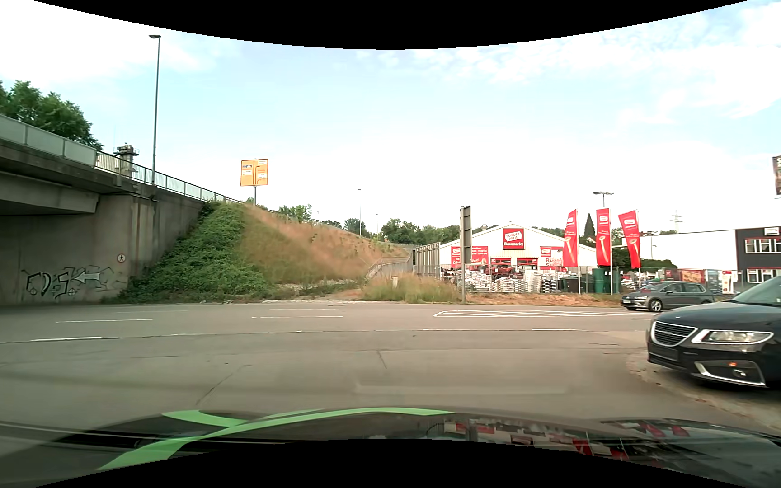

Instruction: Follow the waypoints while adhering to traffic rules and regulations

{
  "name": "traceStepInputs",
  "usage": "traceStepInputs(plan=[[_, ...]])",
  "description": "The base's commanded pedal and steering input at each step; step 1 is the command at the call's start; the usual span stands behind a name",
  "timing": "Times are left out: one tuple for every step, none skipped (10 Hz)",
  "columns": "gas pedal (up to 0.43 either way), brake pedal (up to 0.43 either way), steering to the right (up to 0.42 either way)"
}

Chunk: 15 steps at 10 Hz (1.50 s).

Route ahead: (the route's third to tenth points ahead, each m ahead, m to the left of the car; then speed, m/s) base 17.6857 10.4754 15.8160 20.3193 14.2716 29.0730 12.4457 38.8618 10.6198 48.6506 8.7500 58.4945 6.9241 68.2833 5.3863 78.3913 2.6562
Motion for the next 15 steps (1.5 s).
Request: traceStepInputs(plan=[[0.000, 0.000, -0.289], [0.000, 0.000, -0.266], [0.000, 0.000, -0.252], [0.000, 0.000, -0.245], [0.000, 0.000, -0.234], [0.000, 0.030, -0.219], [0.000, 0.091, -0.208], [0.000, 0.116, -0.201], [0.000, 0.171, -0.190], [0.000, 0.189, -0.181], [0.000, 0.195, -0.178], [0.000, 0.195, -0.178], [0.000, 0.171, -0.178], [0.000, 0.165, -0.178], [0.000, 0.159, -0.177]])
